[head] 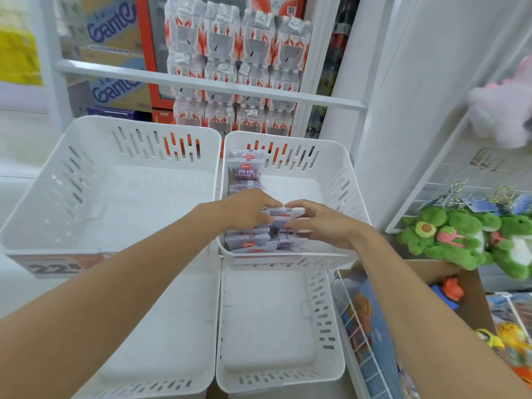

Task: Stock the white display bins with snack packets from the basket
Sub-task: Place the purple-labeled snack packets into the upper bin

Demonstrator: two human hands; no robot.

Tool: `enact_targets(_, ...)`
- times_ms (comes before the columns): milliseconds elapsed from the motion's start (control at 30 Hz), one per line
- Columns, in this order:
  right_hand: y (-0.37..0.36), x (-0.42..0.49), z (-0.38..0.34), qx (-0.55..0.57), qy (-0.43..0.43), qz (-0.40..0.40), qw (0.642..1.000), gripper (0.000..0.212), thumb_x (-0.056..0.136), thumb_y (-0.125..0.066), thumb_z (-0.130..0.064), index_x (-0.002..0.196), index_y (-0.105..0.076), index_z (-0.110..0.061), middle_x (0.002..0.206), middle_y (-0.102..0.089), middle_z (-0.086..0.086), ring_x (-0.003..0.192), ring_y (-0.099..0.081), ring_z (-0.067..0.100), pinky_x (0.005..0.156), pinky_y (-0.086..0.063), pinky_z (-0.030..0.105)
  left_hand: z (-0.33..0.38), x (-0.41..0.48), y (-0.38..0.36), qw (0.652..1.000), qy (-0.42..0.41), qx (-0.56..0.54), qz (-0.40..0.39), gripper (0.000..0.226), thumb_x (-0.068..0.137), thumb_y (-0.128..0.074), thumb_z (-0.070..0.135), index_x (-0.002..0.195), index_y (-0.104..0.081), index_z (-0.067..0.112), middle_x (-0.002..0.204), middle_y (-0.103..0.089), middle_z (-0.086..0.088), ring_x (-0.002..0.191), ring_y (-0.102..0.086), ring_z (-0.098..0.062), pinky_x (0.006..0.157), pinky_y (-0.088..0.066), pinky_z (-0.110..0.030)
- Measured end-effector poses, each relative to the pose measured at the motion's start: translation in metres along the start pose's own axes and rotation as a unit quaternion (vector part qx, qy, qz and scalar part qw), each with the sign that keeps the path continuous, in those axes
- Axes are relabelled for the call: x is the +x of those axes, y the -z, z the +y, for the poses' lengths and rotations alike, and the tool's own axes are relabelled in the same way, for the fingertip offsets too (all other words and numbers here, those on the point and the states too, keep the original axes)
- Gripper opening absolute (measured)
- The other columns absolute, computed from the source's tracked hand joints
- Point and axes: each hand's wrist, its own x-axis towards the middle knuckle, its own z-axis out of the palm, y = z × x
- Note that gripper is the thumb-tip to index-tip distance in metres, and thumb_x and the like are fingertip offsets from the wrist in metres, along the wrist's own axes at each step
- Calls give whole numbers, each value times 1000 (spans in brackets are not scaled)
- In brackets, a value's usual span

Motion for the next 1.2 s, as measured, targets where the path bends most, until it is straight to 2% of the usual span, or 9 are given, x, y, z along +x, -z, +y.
enact_targets(100,-5,-1,-2,-57,5,14,998,45,89,-71,-20,128,-52,-30,128,-55,9,101,-60,16,76,-50,21,-1,1,1,1000,11,-1,-4,46,97,-55,28,142,-47,20,147,-48,-1,130,-47,-22,111,-34,-35)
enact_targets(267,-10,-11,-6,-98,56,145,983,61,83,-77,-23,137,-50,-32,139,-45,1,127,-46,20,97,-44,32,3,-14,1,997,29,-48,58,56,90,-67,27,141,-46,21,148,-45,0,131,-46,-21,110,-37,-34)
enact_targets(400,-36,-45,-12,-89,141,289,943,40,81,-75,-16,119,-64,-23,115,-61,-3,98,-59,14,80,-45,22,20,-52,4,978,40,-136,154,45,85,-73,20,128,-59,16,125,-61,-1,110,-58,-17,95,-47,-25)
enact_targets(500,-74,-88,-17,-98,174,342,918,20,80,-70,-10,98,-70,-18,86,-65,-6,65,-53,5,66,-43,17,37,-99,-2,968,42,-158,191,28,83,-74,16,110,-67,11,98,-64,1,82,-59,-8,76,-48,-15)
enact_targets(667,-156,-156,13,-113,131,262,949,15,81,-65,-6,84,-70,-20,74,-64,-3,60,-51,2,58,-42,14,38,-195,-53,966,110,-208,110,16,81,-77,20,94,-68,17,87,-67,0,76,-59,-11,59,-43,-14)
enact_targets(833,-238,-198,95,-155,4,77,985,12,85,-67,-11,95,-71,-17,90,-68,1,80,-61,12,70,-47,26,4,-295,-130,944,192,-265,52,16,83,-75,14,98,-70,11,82,-69,-3,77,-62,-13,65,-47,-16)
enact_targets(933,-279,-205,139,-232,-43,-25,971,15,89,-63,-10,103,-67,-13,102,-62,1,97,-58,18,82,-46,27,-18,-342,-166,922,240,-298,58,9,85,-72,10,93,-69,14,88,-71,-7,77,-62,-15,74,-51,-27)
enact_targets(1033,-315,-205,171,-270,-54,-35,961,30,90,-63,-13,120,-64,-11,129,-58,5,120,-53,23,96,-41,31,-27,-373,-188,895,282,-335,83,10,86,-69,9,96,-67,13,94,-70,-10,71,-61,-11,65,-50,-18)
enact_targets(1200,-346,-182,201,-428,42,-43,902,62,89,-67,-25,145,-43,-13,155,-33,8,145,-26,25,115,-26,39,-35,-398,-196,877,304,-364,80,14,87,-67,9,101,-69,9,90,-71,-4,78,-64,-17,70,-54,-28)
